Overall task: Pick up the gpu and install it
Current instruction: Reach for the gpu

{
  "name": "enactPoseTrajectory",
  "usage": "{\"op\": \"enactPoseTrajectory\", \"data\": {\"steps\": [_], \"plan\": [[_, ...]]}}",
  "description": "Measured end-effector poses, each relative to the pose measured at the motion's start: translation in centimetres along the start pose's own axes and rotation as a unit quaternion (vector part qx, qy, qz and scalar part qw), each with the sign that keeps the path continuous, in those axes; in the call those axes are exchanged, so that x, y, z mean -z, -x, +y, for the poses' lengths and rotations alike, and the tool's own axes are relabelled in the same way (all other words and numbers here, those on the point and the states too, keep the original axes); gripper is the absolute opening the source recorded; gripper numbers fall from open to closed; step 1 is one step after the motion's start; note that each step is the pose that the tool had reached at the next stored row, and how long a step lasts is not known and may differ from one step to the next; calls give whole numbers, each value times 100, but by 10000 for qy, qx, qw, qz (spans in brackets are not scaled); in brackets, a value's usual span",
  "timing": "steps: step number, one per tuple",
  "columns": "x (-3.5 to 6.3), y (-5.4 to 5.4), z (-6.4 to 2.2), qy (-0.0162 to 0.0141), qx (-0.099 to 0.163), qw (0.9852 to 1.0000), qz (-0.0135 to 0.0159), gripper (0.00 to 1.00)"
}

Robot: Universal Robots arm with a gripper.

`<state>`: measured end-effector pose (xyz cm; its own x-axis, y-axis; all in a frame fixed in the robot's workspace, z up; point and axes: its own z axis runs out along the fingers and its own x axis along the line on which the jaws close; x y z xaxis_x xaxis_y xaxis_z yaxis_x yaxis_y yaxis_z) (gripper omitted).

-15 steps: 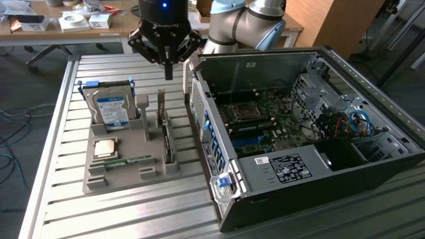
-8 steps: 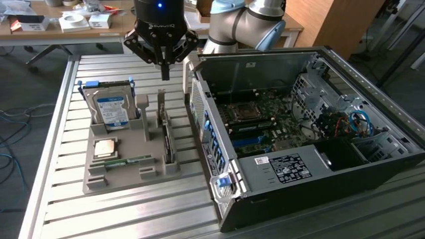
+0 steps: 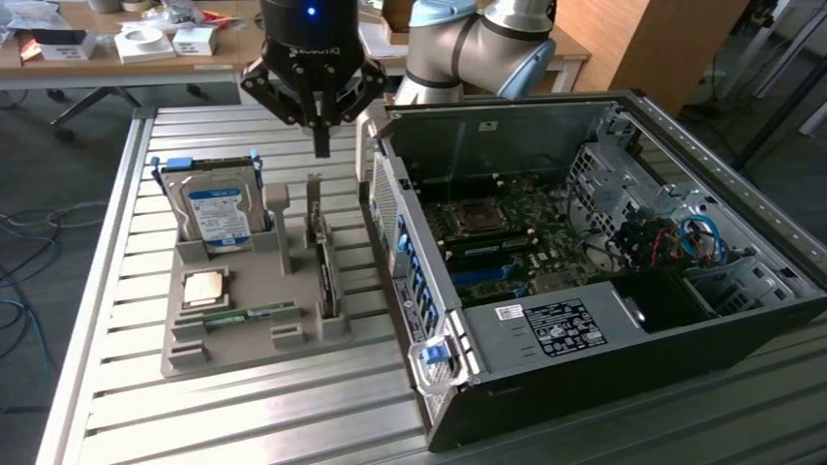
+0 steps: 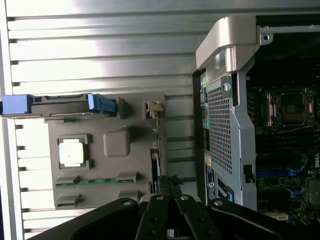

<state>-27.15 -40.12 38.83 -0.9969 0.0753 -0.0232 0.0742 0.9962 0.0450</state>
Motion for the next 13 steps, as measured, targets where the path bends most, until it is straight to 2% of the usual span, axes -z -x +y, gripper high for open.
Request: {"op": "enactPoseTrajectory", "data": {"steps": [13], "plan": [[8, 17, -221, 0, 0, 10000, 0, 11]]}}
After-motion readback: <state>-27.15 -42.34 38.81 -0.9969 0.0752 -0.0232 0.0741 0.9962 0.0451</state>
